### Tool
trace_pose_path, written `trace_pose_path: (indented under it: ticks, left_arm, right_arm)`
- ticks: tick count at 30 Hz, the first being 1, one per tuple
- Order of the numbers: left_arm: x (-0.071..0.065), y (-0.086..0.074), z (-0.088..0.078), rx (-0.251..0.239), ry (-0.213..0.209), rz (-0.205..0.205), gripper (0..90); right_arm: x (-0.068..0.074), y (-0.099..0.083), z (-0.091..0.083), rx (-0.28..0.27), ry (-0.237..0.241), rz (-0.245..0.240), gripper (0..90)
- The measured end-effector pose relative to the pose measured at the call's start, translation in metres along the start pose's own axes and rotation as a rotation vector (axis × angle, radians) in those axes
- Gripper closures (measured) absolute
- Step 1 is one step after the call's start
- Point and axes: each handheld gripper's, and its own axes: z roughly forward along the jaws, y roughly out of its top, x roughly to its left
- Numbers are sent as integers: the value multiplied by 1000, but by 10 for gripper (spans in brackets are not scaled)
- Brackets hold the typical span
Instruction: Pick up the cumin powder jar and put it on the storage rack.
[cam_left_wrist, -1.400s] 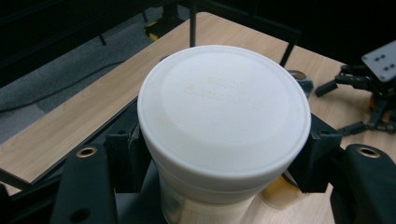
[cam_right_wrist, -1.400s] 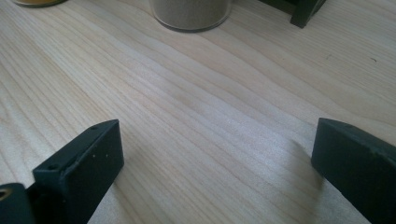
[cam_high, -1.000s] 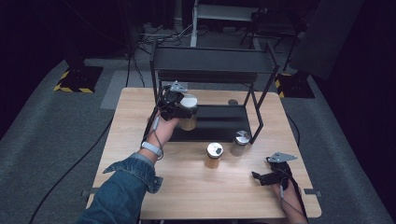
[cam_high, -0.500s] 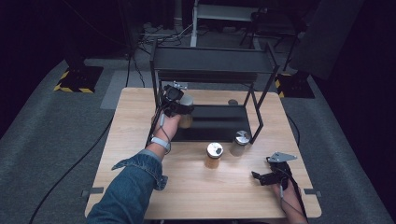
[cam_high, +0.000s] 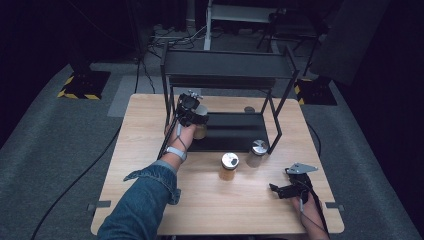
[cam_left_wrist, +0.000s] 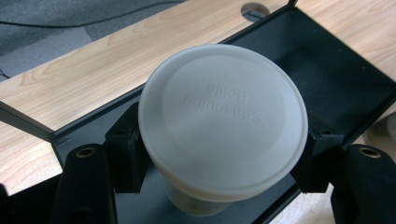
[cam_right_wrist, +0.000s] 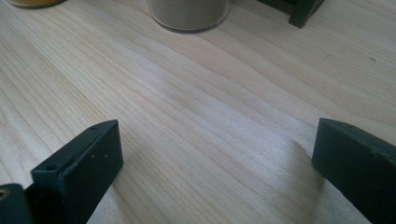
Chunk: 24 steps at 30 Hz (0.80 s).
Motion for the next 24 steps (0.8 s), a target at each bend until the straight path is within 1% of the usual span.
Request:
trace_pose_path:
  ticks: [1, 2, 3, 9, 16, 18, 19, 20, 21, 22, 23, 24]
  left_arm:
    - [0, 1, 3, 13, 7, 0, 327]
    - [0, 1, 3, 13, 7, 0, 327]
    - [2, 1, 6, 22, 6, -8, 327]
    - [3, 2, 10, 36, 1, -11, 327]
    - [4, 2, 12, 35, -6, -11, 325]
    - [4, 1, 12, 34, -6, -19, 323]
    - [3, 0, 11, 18, -1, -10, 303]
    - [3, 0, 11, 18, -1, -10, 258]
    - [1, -1, 9, 7, 11, -15, 215]
    - [-1, -2, 6, -3, 23, -20, 215]
    - [-3, -2, 2, -16, 30, -28, 153]
    - [-3, -2, 2, -16, 30, -28, 138]
  right_arm:
    - [0, 0, 0, 0, 0, 0, 14]
    - [0, 0, 0, 0, 0, 0, 14]
    - [0, 0, 0, 0, 0, 0, 14]
    - [0, 0, 0, 0, 0, 0, 14]
    - [0, 0, 0, 0, -1, 1, 14]
    - [0, 0, 0, 0, -1, 1, 14]
    - [0, 0, 0, 0, -2, 1, 14]
    - [0, 0, 0, 0, -2, 1, 14]
    - [1, 0, 0, 0, -3, 2, 14]
    - [1, 0, 0, 0, -3, 2, 14]
    - [1, 0, 0, 0, -3, 2, 14]
    - [1, 0, 0, 0, -3, 2, 14]
